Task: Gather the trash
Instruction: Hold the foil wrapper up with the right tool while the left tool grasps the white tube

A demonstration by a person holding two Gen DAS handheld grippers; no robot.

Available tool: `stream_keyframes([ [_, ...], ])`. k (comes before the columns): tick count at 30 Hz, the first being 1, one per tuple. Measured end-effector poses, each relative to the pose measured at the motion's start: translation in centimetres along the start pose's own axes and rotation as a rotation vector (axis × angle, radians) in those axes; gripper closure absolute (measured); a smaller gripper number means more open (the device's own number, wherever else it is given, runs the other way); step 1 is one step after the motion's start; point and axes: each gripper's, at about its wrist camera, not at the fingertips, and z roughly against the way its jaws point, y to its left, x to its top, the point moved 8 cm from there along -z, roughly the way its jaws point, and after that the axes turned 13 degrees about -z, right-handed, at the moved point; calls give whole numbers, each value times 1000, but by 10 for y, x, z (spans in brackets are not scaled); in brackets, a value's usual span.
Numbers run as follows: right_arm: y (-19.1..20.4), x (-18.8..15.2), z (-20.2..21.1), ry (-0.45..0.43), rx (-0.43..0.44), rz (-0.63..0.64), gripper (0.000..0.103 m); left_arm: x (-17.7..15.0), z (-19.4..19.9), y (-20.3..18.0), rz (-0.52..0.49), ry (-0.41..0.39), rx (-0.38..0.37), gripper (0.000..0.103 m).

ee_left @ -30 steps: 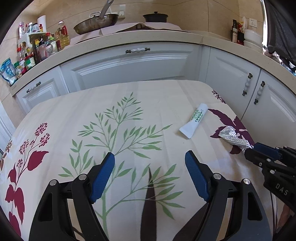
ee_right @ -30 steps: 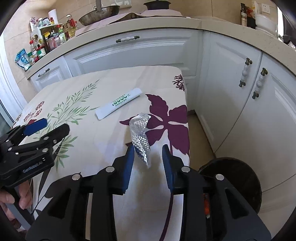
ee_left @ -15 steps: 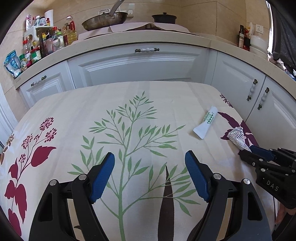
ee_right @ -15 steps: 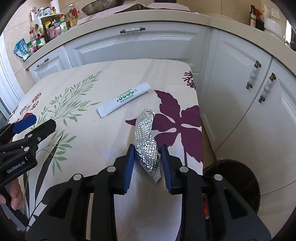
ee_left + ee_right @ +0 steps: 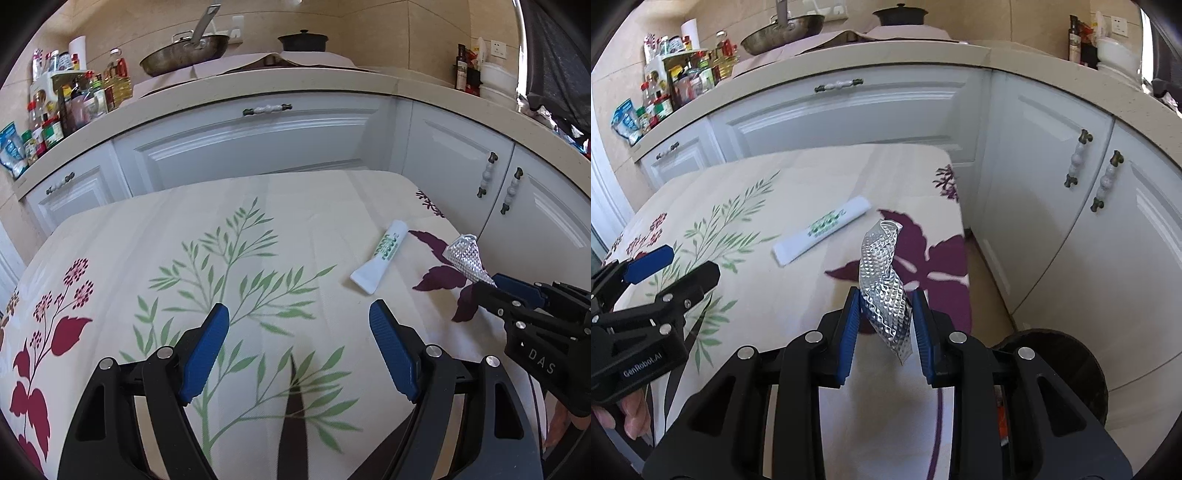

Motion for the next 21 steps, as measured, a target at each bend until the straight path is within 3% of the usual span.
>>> stream_keyframes([
  [19, -15, 23, -14, -21, 12, -46, 75, 28, -45, -39, -119, 53, -83, 27],
  [21, -16, 24, -14, -21, 13, -49, 75, 30, -51, -43, -137, 59, -90, 31],
])
